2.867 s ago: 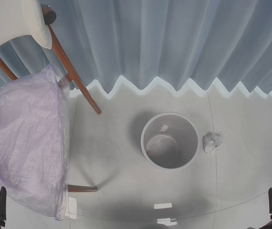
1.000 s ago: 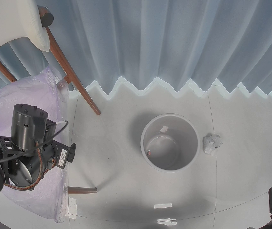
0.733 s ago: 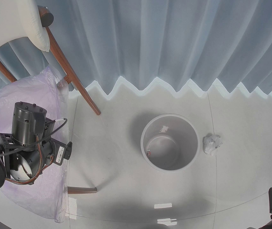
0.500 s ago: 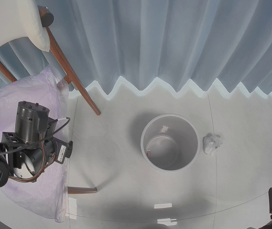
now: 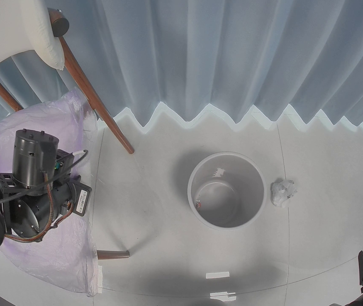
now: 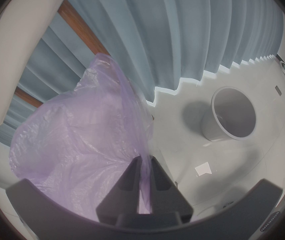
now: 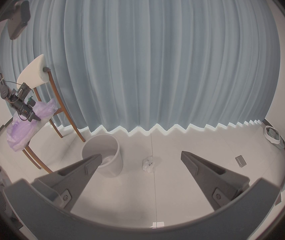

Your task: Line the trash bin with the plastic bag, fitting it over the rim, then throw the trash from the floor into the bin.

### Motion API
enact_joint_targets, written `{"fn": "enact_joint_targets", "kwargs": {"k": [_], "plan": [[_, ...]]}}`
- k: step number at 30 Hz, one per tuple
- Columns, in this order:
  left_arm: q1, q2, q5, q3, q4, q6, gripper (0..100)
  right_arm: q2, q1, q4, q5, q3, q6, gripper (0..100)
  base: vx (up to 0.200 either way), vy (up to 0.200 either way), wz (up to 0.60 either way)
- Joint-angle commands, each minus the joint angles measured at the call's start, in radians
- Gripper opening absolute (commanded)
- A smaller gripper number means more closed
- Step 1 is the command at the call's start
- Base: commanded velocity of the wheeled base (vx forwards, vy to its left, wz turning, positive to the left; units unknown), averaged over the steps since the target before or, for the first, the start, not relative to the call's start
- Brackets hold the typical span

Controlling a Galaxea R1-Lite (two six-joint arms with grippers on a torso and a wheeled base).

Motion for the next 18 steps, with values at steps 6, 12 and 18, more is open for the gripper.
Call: {"fn": "enact_joint_targets", "kwargs": {"k": [6,12,18], "plan": [[0.009,-0.308,-0.116,0.100,-0.003,-0.051,0,-0.018,0.000,0.000,0.000,0.018,0.001,100,0.000,0.000,0.00],[0.012,-0.396,-0.337,0.133,-0.006,-0.167,0,-0.018,0.000,0.000,0.000,0.018,0.000,100,0.000,0.000,0.00],[-0.002,-0.403,-0.544,0.137,-0.163,-0.296,0,-0.018,0.000,0.000,0.000,0.018,0.000,100,0.000,0.000,0.00]]}}
